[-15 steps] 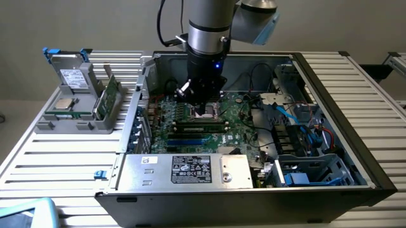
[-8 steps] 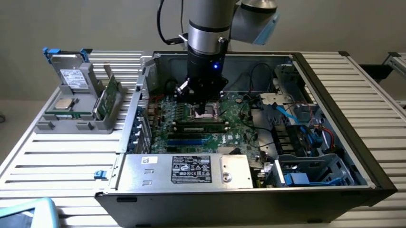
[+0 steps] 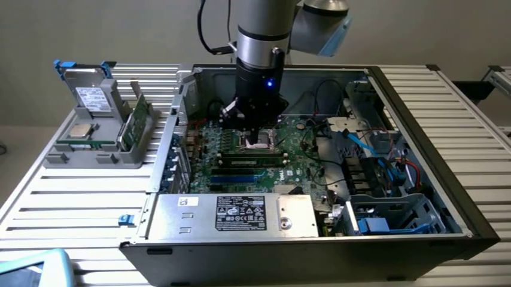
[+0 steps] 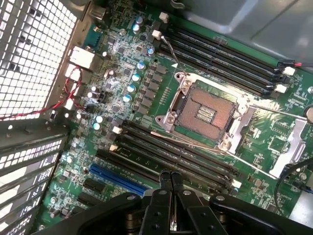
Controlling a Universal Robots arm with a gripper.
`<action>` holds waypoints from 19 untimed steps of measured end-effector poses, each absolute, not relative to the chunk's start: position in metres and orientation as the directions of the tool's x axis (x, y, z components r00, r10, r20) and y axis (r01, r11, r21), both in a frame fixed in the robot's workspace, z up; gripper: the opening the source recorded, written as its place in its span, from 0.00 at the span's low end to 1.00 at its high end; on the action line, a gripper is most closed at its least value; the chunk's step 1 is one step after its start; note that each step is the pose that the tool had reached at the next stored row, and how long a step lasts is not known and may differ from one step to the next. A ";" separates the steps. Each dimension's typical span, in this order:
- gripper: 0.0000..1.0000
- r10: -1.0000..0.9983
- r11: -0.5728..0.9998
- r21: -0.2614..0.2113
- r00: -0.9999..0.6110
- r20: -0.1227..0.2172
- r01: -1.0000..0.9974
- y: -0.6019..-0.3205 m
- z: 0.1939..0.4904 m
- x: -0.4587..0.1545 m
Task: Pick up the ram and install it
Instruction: 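Press down the ram until it locks into place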
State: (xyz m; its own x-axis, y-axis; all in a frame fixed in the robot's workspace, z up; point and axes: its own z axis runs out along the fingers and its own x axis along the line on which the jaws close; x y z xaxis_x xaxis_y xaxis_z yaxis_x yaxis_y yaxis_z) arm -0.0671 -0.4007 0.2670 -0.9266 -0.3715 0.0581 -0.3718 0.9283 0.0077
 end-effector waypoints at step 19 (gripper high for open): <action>0.11 -0.160 0.987 0.001 -0.987 0.032 -0.160 -0.401 0.267 -0.067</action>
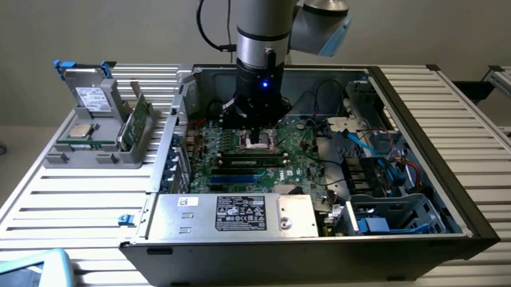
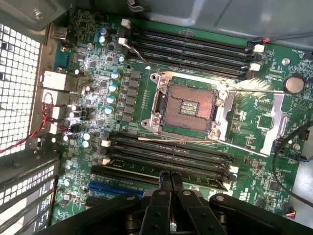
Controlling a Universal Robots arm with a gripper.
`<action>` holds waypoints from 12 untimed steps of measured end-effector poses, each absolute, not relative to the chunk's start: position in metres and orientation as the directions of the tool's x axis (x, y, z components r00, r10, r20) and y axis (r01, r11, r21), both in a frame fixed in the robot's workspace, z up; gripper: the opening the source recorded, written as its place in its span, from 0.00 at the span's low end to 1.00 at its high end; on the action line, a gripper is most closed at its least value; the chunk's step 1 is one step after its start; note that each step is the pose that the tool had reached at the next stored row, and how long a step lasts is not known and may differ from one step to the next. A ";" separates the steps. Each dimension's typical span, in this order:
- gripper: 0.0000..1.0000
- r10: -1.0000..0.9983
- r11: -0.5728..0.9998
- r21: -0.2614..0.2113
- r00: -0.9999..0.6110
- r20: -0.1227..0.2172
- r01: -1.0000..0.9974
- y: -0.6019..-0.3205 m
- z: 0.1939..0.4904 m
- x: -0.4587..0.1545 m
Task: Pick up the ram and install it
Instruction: 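Press down the ram until it locks into place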
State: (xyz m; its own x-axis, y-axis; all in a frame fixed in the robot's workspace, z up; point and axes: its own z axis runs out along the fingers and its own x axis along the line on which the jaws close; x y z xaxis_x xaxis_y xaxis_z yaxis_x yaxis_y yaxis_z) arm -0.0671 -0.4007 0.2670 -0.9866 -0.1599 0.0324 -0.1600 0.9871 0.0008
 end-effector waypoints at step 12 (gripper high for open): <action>0.11 -0.071 0.997 -0.031 -0.997 0.024 -0.072 -0.401 0.267 -0.067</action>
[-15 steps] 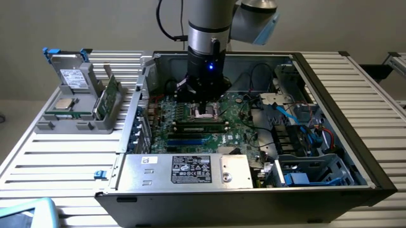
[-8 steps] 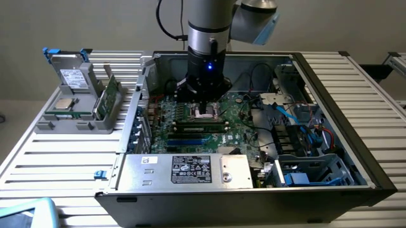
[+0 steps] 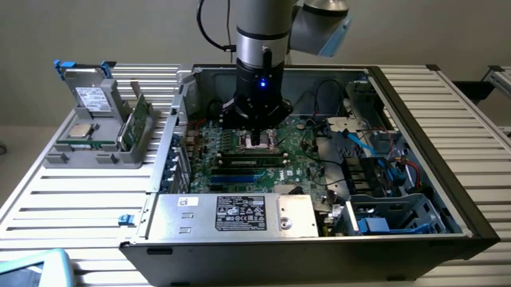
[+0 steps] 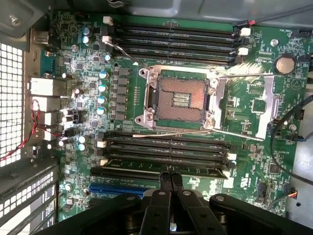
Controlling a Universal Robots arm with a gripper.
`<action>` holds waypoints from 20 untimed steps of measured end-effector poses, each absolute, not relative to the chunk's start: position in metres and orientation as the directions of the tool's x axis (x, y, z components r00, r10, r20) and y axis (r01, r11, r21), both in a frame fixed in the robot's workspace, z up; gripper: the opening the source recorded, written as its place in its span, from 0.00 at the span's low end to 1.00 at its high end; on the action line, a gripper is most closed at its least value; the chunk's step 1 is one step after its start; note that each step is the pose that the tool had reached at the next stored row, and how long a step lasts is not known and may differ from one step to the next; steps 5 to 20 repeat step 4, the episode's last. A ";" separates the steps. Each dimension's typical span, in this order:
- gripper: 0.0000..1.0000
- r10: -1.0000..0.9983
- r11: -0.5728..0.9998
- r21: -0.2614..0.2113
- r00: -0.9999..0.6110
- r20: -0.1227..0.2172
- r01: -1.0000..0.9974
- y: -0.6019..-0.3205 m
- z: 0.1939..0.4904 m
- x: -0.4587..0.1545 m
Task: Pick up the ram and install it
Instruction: 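Press down the ram until it locks into place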
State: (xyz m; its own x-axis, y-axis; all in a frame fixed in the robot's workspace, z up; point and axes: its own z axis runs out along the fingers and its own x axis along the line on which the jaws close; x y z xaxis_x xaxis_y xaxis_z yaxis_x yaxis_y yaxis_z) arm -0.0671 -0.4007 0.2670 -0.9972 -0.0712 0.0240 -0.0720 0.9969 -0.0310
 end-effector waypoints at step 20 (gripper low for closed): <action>0.11 -0.071 0.997 -0.031 -0.997 0.024 -0.072 -0.401 0.267 -0.067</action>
